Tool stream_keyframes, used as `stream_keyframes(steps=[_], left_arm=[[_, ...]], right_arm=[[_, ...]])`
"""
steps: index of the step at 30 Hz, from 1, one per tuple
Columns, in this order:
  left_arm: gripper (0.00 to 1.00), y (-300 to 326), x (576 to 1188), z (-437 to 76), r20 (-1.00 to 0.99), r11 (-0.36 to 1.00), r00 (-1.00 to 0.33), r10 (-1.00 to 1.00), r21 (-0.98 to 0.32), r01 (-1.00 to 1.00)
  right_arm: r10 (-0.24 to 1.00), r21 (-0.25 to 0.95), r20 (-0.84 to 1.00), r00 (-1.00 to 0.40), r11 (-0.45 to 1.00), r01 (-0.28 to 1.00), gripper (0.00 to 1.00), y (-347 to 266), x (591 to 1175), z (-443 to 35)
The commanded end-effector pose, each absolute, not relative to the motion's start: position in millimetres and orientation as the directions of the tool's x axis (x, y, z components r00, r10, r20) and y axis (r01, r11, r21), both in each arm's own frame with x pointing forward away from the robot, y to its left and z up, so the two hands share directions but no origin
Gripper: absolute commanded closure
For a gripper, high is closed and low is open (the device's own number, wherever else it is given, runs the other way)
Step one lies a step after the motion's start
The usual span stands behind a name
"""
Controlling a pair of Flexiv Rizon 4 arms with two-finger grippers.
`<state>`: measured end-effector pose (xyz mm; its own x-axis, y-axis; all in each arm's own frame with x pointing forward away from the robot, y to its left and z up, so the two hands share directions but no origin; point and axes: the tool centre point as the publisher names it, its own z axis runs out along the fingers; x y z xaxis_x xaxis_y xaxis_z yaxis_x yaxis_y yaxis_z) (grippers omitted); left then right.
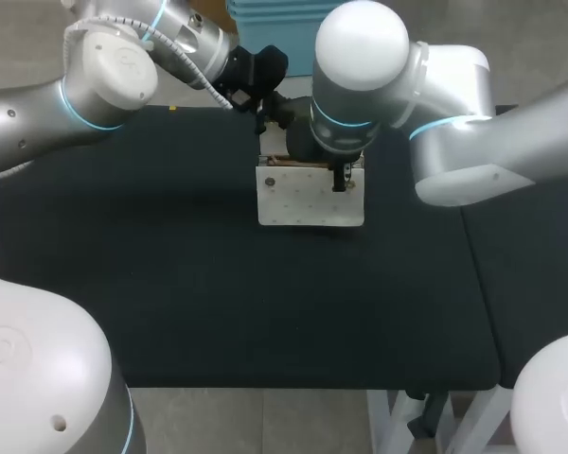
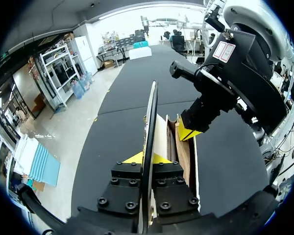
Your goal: Pick up the bag, open it, inspect its contents, close it, and place it on the opposite side
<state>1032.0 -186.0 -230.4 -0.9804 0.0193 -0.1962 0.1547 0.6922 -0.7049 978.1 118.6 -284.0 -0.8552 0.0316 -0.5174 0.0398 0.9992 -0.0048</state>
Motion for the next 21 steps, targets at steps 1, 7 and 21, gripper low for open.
stream_keyframes(steps=[1, 7, 21], left_arm=[[1.00, -184, 1026, -231, -0.211, 0.679, -0.978, 0.001, -0.717, 0.155], [1.00, -184, 1018, -229, -0.221, 0.665, -0.975, 0.019, -0.725, 0.178], [1.00, -188, 1001, -219, -0.292, 0.684, -0.955, 0.060, -0.684, 0.252]], right_arm=[[0.036, 0.003, -0.531, -0.846, 0.999, 0.041, 1.00, 117, 964, -288], [0.032, 0.002, -0.516, -0.856, 0.999, 0.035, 1.00, 120, 962, -297], [0.059, -0.002, -0.577, -0.814, 0.997, 0.073, 1.00, 116, 983, -279]])
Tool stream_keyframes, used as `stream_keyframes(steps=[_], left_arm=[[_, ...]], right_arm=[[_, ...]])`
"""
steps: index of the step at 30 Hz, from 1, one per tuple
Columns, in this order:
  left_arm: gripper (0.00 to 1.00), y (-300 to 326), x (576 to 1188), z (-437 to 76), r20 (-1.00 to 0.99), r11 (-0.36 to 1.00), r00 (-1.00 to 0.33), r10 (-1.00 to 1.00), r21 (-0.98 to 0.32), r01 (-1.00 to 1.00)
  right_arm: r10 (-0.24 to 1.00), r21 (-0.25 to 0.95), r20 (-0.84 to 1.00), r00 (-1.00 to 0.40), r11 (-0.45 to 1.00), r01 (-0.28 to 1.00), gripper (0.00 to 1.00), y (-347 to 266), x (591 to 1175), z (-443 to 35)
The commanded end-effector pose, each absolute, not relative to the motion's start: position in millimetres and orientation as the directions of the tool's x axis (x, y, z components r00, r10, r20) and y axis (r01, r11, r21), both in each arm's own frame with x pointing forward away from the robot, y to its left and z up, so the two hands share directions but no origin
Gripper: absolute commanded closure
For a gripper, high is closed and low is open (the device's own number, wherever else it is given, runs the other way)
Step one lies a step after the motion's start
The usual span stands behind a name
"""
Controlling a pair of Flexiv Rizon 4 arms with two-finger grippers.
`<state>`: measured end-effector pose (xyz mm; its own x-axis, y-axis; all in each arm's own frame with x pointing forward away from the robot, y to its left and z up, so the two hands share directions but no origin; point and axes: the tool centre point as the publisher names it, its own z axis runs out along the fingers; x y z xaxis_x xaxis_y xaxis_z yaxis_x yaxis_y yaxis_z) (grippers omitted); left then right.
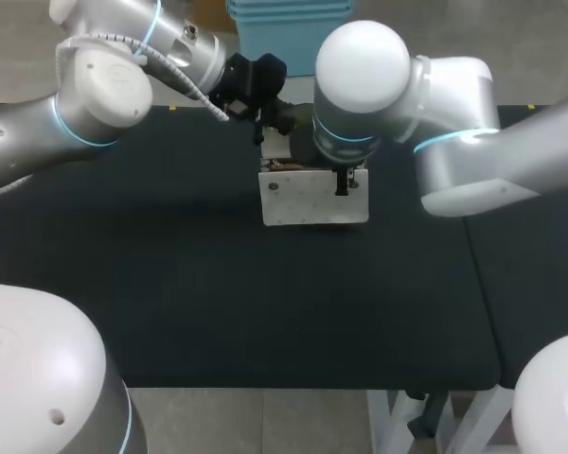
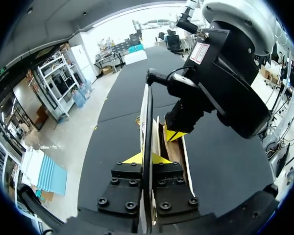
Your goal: Pick up the bag, open it, inspect its contents, close it, and place it on the opposite side
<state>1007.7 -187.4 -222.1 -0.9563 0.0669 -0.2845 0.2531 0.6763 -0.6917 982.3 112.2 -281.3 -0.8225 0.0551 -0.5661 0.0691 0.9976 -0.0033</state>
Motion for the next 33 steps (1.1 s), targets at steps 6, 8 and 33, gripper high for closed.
stream_keyframes(steps=[6, 8, 33], left_arm=[[1.00, -191, 1002, -220, -0.294, 0.689, -0.954, 0.055, -0.680, 0.250], [1.00, -191, 1003, -220, -0.292, 0.689, -0.955, 0.055, -0.681, 0.248], [1.00, -187, 1010, -220, -0.252, 0.677, -0.967, -0.023, -0.716, 0.170]], right_arm=[[0.052, 0.005, -0.601, -0.798, 0.998, 0.061, 1.00, 120, 982, -269], [0.051, 0.005, -0.602, -0.797, 0.998, 0.060, 1.00, 120, 983, -268], [0.074, 0.047, -0.561, -0.825, 0.997, 0.057, 1.00, 124, 966, -294]])
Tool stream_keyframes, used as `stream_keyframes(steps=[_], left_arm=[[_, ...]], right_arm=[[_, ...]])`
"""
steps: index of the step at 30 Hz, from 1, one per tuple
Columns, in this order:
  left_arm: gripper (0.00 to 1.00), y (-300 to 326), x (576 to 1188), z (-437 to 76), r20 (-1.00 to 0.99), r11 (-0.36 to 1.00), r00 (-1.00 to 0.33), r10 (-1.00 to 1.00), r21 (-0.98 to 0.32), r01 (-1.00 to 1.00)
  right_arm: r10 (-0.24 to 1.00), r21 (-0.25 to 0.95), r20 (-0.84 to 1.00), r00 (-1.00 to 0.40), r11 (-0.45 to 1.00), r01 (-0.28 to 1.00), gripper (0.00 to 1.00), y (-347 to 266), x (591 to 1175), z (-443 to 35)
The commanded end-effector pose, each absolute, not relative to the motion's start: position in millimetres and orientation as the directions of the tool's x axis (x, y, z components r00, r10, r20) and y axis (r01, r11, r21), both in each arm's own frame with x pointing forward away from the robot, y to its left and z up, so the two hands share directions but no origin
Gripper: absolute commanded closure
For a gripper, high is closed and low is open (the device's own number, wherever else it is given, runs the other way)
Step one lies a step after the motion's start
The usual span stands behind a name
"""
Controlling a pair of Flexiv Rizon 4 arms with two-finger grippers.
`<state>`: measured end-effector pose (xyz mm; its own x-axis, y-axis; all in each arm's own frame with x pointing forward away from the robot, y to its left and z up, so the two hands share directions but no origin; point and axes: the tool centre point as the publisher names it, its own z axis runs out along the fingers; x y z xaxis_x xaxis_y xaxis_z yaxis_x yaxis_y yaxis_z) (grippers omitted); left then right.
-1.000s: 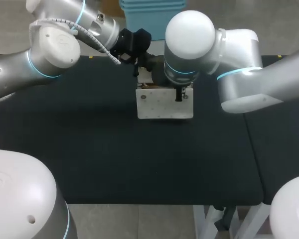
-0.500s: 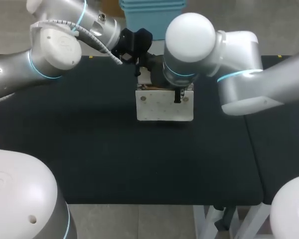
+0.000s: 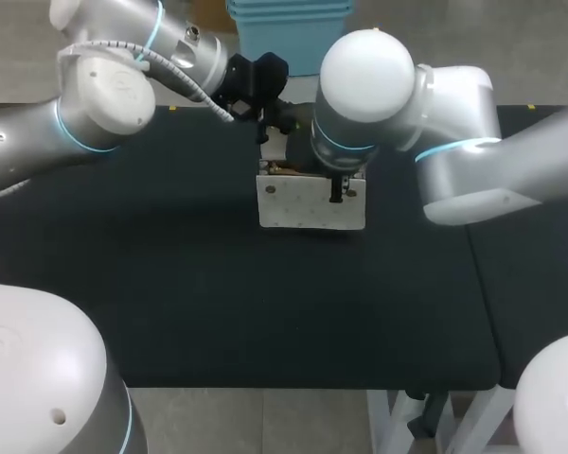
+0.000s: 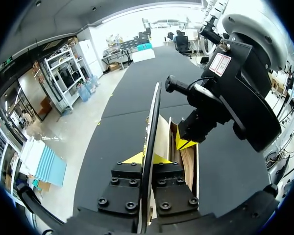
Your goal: Pick up the bag, open it, inspect its contents, close it, and place it on the opposite side
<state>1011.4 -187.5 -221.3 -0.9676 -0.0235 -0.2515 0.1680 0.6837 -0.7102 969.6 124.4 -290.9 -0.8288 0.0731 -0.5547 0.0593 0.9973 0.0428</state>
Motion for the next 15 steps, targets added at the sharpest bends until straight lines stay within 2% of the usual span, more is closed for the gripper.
stream_keyframes(steps=[1, 15], left_arm=[[1.00, -187, 1009, -220, -0.249, 0.673, -0.968, -0.017, -0.719, 0.173], [1.00, -187, 996, -218, -0.263, 0.640, -0.964, 0.039, -0.734, 0.226]], right_arm=[[0.073, 0.047, -0.559, -0.826, 0.997, 0.056, 1.00, 124, 966, -295], [0.066, 0.046, -0.549, -0.833, 0.998, 0.049, 1.00, 129, 984, -298]])
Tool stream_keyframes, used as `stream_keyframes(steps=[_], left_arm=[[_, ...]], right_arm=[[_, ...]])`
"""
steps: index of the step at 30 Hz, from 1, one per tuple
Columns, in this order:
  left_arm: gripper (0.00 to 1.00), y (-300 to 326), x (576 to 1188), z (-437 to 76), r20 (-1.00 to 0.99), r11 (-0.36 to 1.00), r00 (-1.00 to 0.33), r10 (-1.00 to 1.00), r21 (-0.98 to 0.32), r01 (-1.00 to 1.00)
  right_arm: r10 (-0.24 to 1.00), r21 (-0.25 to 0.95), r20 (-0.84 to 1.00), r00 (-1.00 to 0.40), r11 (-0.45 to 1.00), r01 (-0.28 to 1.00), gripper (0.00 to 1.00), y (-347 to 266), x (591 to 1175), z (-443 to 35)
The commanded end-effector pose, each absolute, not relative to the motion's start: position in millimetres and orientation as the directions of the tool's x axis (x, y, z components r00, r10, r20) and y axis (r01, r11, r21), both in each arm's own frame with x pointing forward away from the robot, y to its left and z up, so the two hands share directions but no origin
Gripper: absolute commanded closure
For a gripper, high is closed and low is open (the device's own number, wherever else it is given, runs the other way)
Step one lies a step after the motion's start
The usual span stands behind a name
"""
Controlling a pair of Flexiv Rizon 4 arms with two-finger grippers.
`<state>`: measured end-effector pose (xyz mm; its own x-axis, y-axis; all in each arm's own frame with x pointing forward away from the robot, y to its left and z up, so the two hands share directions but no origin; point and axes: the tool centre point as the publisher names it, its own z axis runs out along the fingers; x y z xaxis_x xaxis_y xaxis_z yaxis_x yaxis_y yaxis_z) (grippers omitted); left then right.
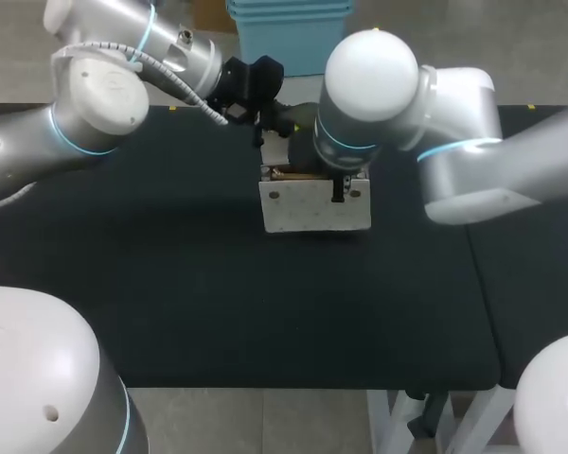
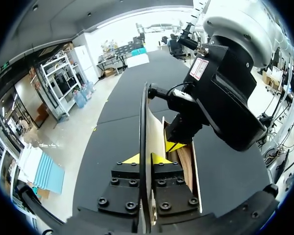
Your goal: Pick up the bag, open it, inspect its contents, close it, and place it on the opposite side
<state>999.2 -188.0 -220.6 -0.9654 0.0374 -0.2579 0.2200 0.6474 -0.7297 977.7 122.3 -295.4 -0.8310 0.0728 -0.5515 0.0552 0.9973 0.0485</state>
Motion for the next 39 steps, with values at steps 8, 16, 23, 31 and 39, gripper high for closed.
stream_keyframes(steps=[8, 16, 23, 31, 39], left_arm=[[1.00, -180, 996, -215, -0.280, 0.627, -0.959, 0.035, -0.742, 0.240], [1.00, -179, 1001, -218, -0.304, 0.619, -0.951, 0.055, -0.737, 0.272], [1.00, -182, 1003, -220, -0.311, 0.621, -0.947, 0.078, -0.728, 0.290], [1.00, -183, 1003, -222, -0.311, 0.627, -0.946, 0.088, -0.721, 0.295], [1.00, -188, 1001, -222, -0.312, 0.632, -0.945, 0.099, -0.714, 0.302]], right_arm=[[0.089, 0.007, -0.505, -0.859, 0.995, 0.099, 1.00, 111, 987, -316], [0.125, -0.003, -0.491, -0.862, 0.989, 0.145, 1.00, 95, 987, -323], [0.145, 0.012, -0.529, -0.836, 0.986, 0.164, 1.00, 87, 988, -314], [0.153, 0.025, -0.568, -0.809, 0.985, 0.168, 1.00, 83, 991, -302], [0.126, 0.036, -0.602, -0.788, 0.991, 0.131, 1.00, 96, 995, -293]])
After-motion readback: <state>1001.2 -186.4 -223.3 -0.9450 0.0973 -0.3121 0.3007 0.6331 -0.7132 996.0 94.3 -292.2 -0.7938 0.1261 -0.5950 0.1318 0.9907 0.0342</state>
